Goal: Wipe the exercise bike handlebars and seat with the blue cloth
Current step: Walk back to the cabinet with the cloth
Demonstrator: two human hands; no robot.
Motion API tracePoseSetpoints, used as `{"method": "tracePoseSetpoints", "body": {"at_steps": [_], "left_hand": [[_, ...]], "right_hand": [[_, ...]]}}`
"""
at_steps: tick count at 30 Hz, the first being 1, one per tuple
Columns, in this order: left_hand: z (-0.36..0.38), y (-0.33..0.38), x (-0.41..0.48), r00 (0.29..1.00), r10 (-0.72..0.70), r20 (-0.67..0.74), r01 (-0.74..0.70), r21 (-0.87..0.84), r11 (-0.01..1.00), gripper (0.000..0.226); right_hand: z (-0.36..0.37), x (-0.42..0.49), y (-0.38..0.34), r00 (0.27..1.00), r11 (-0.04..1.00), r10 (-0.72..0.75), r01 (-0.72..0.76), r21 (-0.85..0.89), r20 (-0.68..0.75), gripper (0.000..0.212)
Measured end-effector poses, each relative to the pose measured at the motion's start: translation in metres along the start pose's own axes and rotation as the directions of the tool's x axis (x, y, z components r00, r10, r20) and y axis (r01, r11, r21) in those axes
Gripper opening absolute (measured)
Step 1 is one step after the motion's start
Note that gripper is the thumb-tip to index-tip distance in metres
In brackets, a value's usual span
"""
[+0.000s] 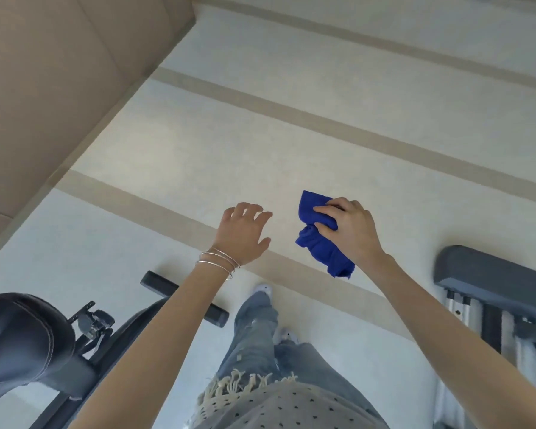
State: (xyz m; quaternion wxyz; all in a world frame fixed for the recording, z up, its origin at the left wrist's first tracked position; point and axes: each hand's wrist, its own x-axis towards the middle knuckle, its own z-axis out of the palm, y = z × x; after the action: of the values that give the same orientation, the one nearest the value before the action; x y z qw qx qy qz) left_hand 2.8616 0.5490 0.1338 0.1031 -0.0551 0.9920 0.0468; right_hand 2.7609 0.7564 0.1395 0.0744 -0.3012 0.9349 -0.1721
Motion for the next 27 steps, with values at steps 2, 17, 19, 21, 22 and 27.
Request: {"method": "tracePoseSetpoints", "body": {"at_steps": [2,17,19,21,22,27], "left_hand": [[-0.003,-0.001,0.021,0.999,0.048,-0.001,-0.048,0.009,0.999,0.056],[-0.046,-0.032,0.165,0.964,0.262,-0.048,-0.260,0.032,0.965,0.054],[-0.049,-0.027,0.180,0.957,0.288,-0.038,-0.287,0.032,0.957,0.054],[-0.051,-0.020,0.197,0.948,0.318,-0.014,-0.317,0.042,0.947,0.054],[-0.052,-0.015,0.206,0.944,0.331,-0.005,-0.330,0.043,0.943,0.054],[-0.057,0.018,0.257,0.924,0.382,-0.003,-0.382,0.036,0.924,0.053]], "right_hand": [[-0.003,0.011,0.006,0.999,0.999,0.033,-0.033,-0.002,-0.013,0.028],[-0.026,0.102,0.031,0.956,0.963,0.269,-0.266,0.042,-0.114,0.027],[-0.031,0.107,0.041,0.946,0.954,0.298,-0.294,0.048,-0.129,0.027],[-0.036,0.113,0.054,0.932,0.943,0.332,-0.327,0.053,-0.144,0.027],[-0.039,0.116,0.061,0.926,0.938,0.346,-0.342,0.055,-0.150,0.027],[-0.051,0.131,0.101,0.909,0.921,0.389,-0.384,0.057,-0.149,0.028]]}}
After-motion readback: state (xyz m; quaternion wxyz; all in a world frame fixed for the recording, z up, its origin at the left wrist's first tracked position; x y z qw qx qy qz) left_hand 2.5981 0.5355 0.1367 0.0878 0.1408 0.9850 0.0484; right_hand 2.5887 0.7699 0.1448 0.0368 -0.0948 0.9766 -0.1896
